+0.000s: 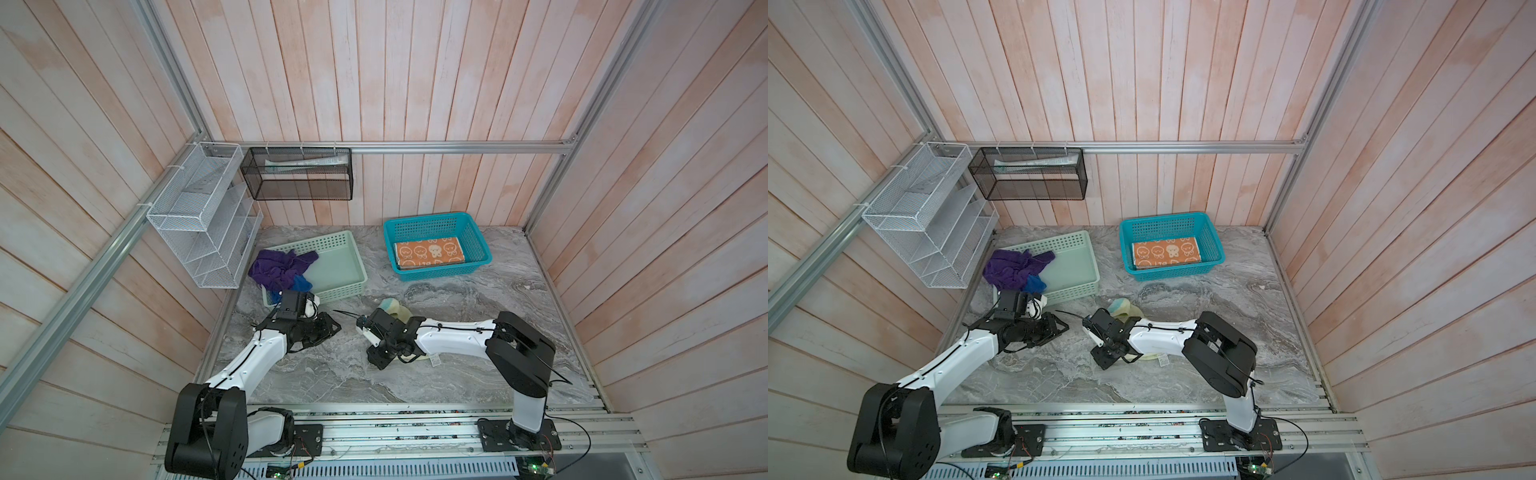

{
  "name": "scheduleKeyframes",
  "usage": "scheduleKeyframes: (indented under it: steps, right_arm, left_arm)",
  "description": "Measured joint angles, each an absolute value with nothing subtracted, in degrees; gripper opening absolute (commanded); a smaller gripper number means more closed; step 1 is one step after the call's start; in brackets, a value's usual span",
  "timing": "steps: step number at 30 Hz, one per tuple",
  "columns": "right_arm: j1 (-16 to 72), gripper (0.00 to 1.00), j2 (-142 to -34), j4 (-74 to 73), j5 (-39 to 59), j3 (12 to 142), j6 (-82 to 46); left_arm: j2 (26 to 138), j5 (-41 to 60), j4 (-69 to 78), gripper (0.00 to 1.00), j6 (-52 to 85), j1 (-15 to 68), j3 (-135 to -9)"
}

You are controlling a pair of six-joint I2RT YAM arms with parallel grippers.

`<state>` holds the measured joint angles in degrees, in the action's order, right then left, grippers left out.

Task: Fold and stack the towels

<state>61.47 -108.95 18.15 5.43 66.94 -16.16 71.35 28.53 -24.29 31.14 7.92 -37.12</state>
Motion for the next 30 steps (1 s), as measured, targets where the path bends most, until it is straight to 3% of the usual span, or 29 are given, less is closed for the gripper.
scheduleKeyframes:
  steps: [4, 13, 20, 25, 30]
  right_arm:
    - [61.47, 0.0, -106.39, 19.22, 3.38, 65.12, -15.35]
    - [58.78, 0.0, -89.52, 20.51, -0.1, 61.45, -15.03]
    - [48.07, 0.34, -78.17, 18.39, 1.15, 54.33, -18.61]
    - [32.95, 0.44, -74.96, 19.53, 4.34, 42.87, -23.44]
    - [25.98, 0.48, -74.74, 19.62, 8.32, 35.35, -25.26]
  left_arm:
    - [71.44, 28.88, -23.66, 0.36, 31.27, 7.92, -37.12]
    - [71.57, 29.54, -23.57, 0.36, 31.59, 12.14, -38.94]
    - [71.61, 23.83, -22.74, 0.36, 32.25, 24.14, -41.01]
    - [75.2, 12.93, -24.25, 0.36, 36.07, 40.07, -42.68]
    - [85.32, 5.74, -25.39, 0.43, 40.1, 50.13, -45.76]
